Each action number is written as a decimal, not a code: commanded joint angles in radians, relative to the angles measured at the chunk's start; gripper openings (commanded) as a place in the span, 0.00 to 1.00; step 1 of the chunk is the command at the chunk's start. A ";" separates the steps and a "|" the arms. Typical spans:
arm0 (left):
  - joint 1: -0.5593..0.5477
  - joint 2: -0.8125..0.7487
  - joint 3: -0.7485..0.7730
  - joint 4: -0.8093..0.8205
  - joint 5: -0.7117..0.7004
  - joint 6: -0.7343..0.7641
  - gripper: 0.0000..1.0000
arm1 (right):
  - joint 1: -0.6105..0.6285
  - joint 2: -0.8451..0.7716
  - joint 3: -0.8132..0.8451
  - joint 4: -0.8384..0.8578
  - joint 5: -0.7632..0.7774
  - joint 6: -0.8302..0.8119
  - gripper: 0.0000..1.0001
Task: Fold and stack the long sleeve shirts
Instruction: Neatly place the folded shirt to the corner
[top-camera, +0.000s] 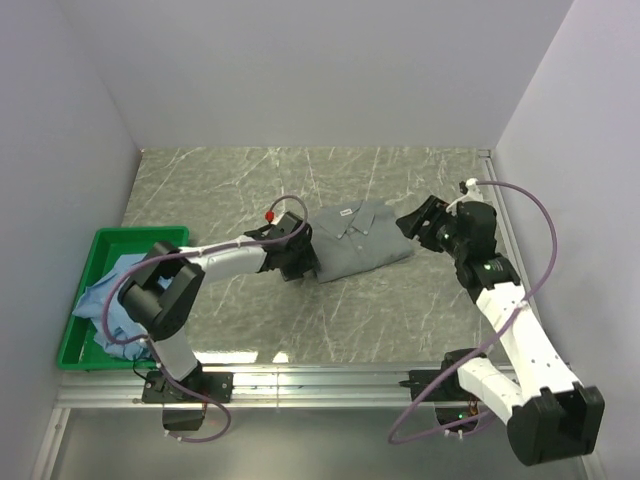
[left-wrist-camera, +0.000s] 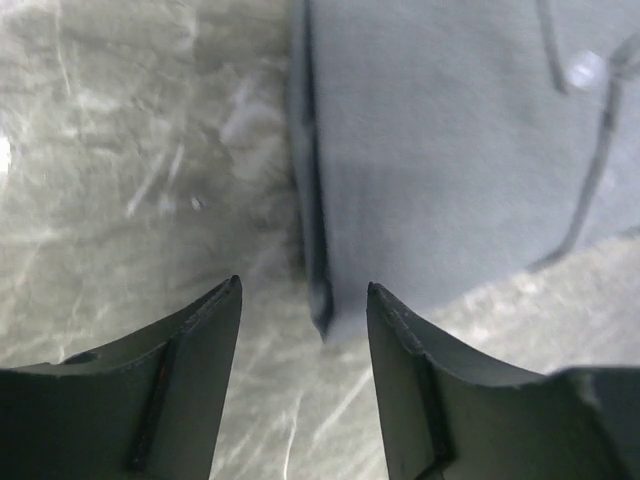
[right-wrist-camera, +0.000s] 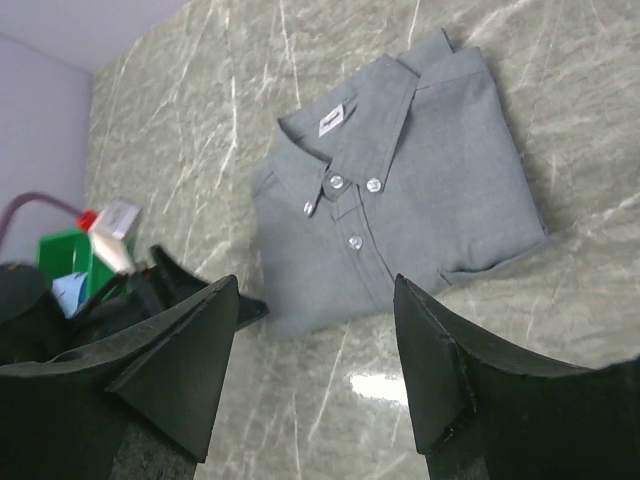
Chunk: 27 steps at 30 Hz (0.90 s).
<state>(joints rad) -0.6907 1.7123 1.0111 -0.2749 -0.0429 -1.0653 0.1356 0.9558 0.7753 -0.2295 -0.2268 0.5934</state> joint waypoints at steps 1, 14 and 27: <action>-0.001 0.059 0.052 0.013 -0.041 -0.055 0.58 | 0.006 -0.068 -0.025 -0.037 0.035 -0.034 0.71; 0.011 0.210 0.147 -0.050 -0.124 -0.056 0.11 | 0.007 -0.098 -0.067 -0.018 0.009 -0.056 0.71; 0.373 0.369 0.473 -0.293 -0.306 0.405 0.06 | 0.006 -0.055 -0.047 -0.022 -0.016 -0.084 0.70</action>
<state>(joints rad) -0.3870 2.0144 1.3960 -0.4351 -0.1921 -0.8677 0.1379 0.8921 0.7116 -0.2703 -0.2302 0.5301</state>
